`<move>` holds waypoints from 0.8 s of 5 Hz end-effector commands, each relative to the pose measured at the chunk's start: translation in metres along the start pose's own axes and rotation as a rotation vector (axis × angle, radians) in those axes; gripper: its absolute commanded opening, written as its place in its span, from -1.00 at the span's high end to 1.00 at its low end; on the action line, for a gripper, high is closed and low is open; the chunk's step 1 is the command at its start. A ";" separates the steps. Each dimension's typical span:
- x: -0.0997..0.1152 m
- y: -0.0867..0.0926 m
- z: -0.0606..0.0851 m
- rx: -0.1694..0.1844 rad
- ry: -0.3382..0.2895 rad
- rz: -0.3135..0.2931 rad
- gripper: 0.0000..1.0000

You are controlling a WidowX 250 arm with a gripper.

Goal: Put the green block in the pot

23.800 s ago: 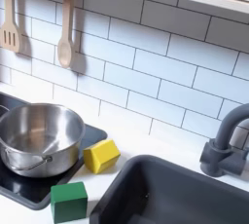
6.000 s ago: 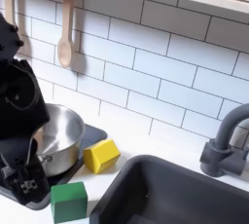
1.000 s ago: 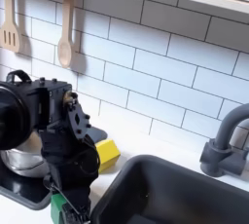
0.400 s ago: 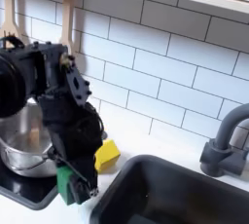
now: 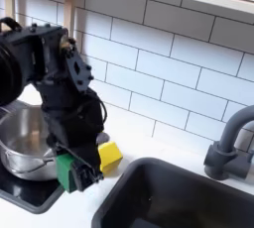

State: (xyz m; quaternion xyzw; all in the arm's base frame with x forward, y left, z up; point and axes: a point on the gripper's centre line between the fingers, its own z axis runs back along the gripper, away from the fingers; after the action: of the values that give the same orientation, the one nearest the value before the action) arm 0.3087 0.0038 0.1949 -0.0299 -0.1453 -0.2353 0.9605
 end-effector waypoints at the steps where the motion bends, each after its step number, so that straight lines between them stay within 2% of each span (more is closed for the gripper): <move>1: 0.008 -0.003 0.018 0.120 0.006 0.114 1.00; 2: 0.016 0.005 0.022 0.215 0.021 0.199 1.00; 3: 0.026 0.015 0.017 0.198 0.016 0.257 1.00; 4: 0.036 0.032 0.008 0.205 0.032 0.299 1.00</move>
State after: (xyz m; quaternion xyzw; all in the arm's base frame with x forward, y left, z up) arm 0.3520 0.0207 0.2117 0.0540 -0.1439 -0.0707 0.9856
